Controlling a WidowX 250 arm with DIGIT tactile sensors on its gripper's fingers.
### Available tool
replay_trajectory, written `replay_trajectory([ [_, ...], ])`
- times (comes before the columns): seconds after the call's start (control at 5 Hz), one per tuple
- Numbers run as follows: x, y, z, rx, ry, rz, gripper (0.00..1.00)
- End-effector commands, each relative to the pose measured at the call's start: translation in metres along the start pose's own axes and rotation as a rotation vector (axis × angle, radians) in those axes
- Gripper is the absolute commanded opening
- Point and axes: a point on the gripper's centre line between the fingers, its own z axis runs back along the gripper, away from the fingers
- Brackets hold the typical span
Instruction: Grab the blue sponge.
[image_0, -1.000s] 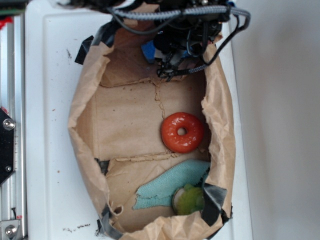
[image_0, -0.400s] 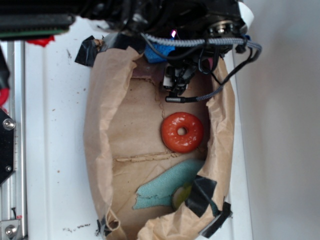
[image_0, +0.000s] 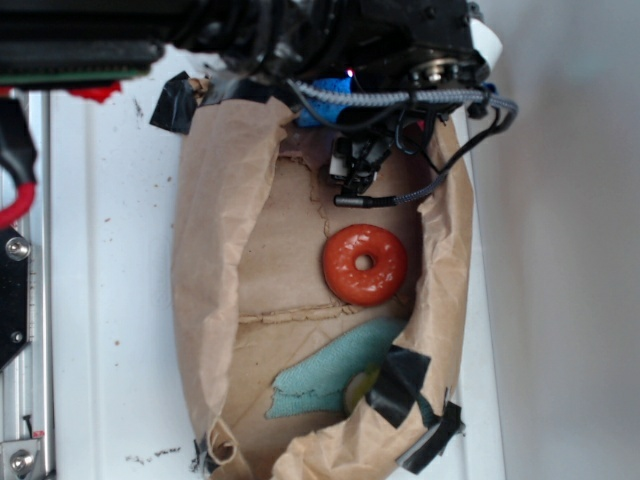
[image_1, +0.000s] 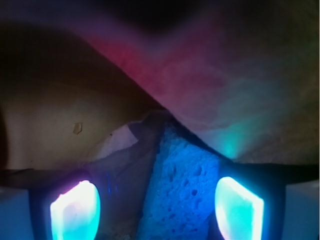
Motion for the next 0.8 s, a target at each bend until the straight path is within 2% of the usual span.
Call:
replay_trajectory([
  [0.0, 0.014, -0.001, 0.001, 0.088, -0.016, 0.023, 1.0],
  [0.2, 0.024, -0.005, -0.013, 0.137, 0.017, 0.053, 1.0],
  [0.4, 0.022, -0.002, -0.004, 0.097, 0.019, 0.057, 1.0],
  [0.6, 0.016, 0.002, 0.002, 0.072, 0.008, 0.066, 0.0],
])
